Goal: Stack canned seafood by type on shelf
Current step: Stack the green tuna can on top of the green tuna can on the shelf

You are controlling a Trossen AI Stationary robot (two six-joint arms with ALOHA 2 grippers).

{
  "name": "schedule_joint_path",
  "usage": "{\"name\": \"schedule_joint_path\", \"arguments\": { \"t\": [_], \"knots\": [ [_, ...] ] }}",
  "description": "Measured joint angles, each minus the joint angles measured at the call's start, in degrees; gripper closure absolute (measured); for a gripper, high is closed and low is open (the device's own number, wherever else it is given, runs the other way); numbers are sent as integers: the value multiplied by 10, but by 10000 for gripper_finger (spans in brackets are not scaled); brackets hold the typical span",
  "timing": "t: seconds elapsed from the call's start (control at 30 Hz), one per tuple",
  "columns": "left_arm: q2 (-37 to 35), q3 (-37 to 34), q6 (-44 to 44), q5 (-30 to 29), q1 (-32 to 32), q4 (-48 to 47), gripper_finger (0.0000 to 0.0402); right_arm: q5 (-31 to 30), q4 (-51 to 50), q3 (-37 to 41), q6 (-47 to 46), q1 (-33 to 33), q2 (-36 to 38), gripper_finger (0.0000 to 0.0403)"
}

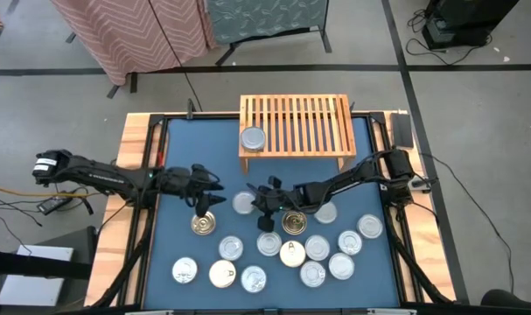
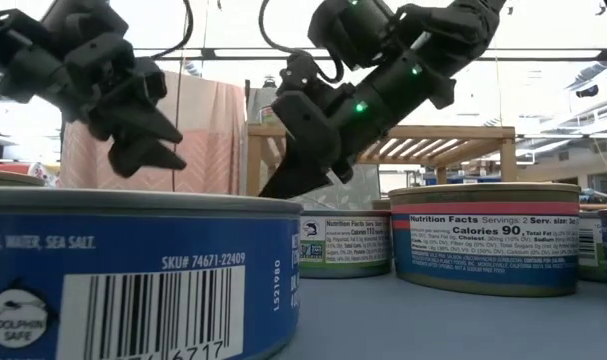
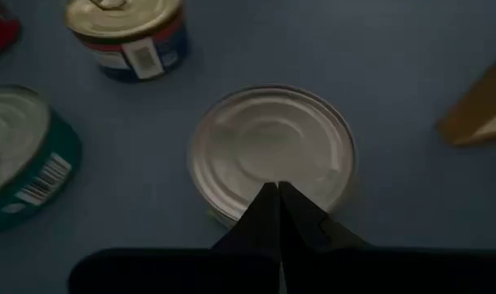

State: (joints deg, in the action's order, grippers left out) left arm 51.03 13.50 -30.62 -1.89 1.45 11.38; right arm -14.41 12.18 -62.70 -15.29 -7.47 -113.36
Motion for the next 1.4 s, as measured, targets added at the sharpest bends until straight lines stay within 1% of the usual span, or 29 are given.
{"name": "schedule_joint_path", "arguments": {
  "t": [0.1, 0.27, 0.5, 0.6, 0.7, 0.77, 1.0, 1.3, 1.4],
  "knots": [
    [0, -15, -15, -8, 0, 33, 151, 0, 4, 9, -7, 3, 0, 403],
    [0, -16, -26, -26, 0, 44, 151, -1, 21, 27, -26, 8, 0, 403],
    [0, -16, -32, -38, 0, 41, 151, -2, 27, 33, -30, 9, 1, 403],
    [0, -16, -49, -50, 0, 38, 151, -3, 26, 33, -32, 9, -4, 403],
    [1, -16, -65, -51, 0, 39, 151, 3, 24, 33, -42, 10, -7, 403],
    [7, -16, -74, -52, 0, 40, 151, -3, 29, 33, -42, 10, -9, 403],
    [53, -16, -103, -56, 0, 48, 151, -3, 21, 33, -60, 9, -15, 403],
    [119, -16, -119, -43, 0, 130, 151, -8, 5, 33, -62, 4, -16, 403],
    [132, -16, -133, -40, 0, 138, 151, -8, 4, 33, -62, 4, -16, 403]
  ]
}}
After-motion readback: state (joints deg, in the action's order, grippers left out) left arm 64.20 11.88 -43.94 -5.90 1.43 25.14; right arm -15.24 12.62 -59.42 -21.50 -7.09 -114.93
